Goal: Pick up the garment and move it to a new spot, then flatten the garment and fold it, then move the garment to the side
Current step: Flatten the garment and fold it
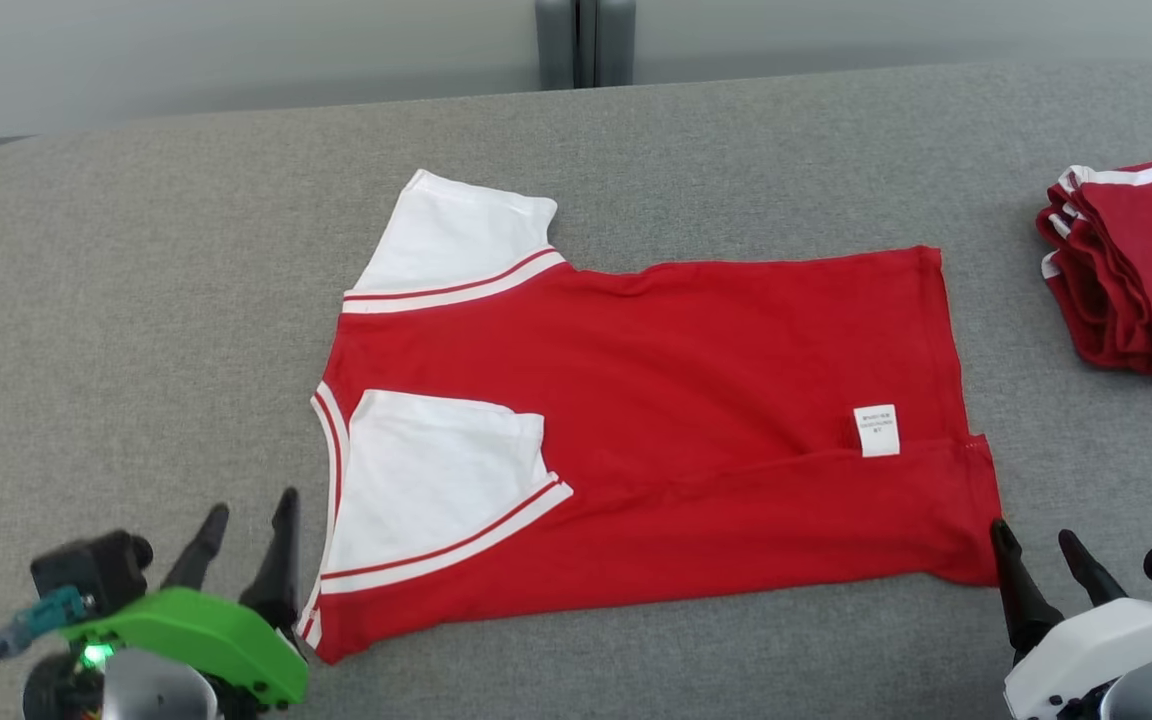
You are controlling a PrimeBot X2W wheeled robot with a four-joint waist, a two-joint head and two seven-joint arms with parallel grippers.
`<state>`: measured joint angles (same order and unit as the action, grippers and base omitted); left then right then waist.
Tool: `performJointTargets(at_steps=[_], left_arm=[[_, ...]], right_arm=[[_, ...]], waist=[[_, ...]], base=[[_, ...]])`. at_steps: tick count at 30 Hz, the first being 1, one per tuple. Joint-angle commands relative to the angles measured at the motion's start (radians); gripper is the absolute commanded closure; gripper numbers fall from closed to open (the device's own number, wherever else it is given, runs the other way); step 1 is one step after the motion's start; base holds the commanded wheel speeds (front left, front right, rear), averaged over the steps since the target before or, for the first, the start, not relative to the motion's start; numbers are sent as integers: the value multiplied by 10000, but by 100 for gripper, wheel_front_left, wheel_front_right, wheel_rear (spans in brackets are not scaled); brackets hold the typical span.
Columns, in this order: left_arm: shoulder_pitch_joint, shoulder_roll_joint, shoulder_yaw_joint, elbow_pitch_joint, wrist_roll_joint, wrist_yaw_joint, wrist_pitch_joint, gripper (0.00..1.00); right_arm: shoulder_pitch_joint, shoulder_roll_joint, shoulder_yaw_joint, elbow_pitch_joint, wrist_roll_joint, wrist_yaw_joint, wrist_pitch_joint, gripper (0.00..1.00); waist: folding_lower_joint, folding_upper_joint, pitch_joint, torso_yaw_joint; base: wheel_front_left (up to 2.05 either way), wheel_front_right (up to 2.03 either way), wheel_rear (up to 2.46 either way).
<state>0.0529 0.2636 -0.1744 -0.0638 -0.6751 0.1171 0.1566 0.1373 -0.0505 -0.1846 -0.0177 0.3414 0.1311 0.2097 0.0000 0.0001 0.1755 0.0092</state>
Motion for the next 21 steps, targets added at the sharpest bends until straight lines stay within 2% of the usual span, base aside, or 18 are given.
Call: performJointTargets(at_steps=[1, 6, 10, 14, 18, 21], left_arm=[[-505, 283, -42, -44, 176, -134, 154, 0], [-2737, 1026, -513, 452, 684, -805, 985, 0], [-4881, 1342, -1094, 1302, 1085, -1434, 1839, 0], [-6914, 1444, -1460, 2511, 1224, -1858, 2723, 0], [-8658, 1498, -1653, 3958, 1374, -2030, 3423, 0], [-9573, 1548, -1713, 5028, 1515, -1975, 3843, 0]], right_arm=[[-129, -10, -63, -137, -145, -7, -91, 0], [-739, -8, 250, -588, -555, -4, -67, 0], [-1478, -7, 809, -693, -801, -4, -69, 0], [-2343, -116, 1642, -475, -888, -4, -117, 0], [-3225, -281, 2467, -84, -864, -4, -255, 0], [-3806, -347, 2975, 218, -824, -4, -406, 0]], waist=[[0, -1, 72, -99], [0, -1, 460, -458], [0, -1, 970, -838], [0, -1, 1562, -1341], [0, -1, 2102, -1853], [0, -1, 2426, -2206]], base=[[0, 0, 0], [0, 0, 0], [0, 0, 0], [0, 0, 0], [0, 0, 0], [0, 0, 0]])
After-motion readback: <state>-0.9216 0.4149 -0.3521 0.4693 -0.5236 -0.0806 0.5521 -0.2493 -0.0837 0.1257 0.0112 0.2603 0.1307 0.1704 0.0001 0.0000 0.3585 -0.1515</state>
